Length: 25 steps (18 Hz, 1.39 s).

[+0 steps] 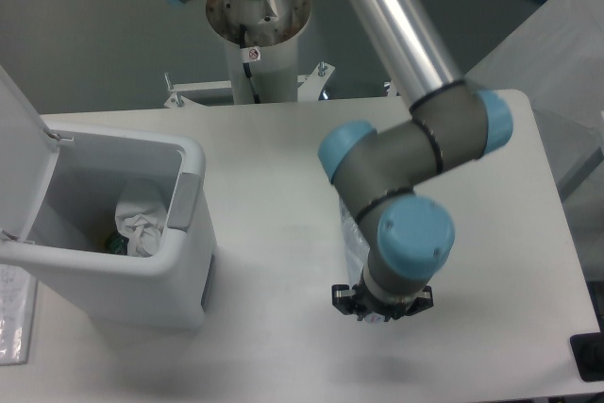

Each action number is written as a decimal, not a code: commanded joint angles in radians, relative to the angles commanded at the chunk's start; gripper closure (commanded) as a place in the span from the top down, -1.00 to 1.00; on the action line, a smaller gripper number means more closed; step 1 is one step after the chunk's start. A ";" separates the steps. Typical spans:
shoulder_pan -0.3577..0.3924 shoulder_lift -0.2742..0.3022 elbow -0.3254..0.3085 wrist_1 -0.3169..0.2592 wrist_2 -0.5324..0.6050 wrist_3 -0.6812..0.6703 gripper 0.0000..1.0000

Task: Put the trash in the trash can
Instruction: 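Lift the water bottle and carry it over the trash bin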

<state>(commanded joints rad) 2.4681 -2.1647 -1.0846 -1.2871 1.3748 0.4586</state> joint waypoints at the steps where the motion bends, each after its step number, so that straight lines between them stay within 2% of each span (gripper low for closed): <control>1: 0.000 0.023 0.000 0.017 -0.034 0.000 -0.88; 7: -0.005 0.130 0.003 0.118 -0.236 -0.002 -0.88; 13: 0.000 0.177 0.003 0.279 -0.454 -0.003 -0.88; 17: 0.009 0.223 0.002 0.287 -0.614 -0.009 -0.87; 21: 0.011 0.284 -0.012 0.287 -0.726 -0.012 -0.87; 25: 0.000 0.339 -0.078 0.287 -0.824 -0.012 -0.87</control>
<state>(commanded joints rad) 2.4682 -1.8256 -1.1625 -1.0002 0.5509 0.4464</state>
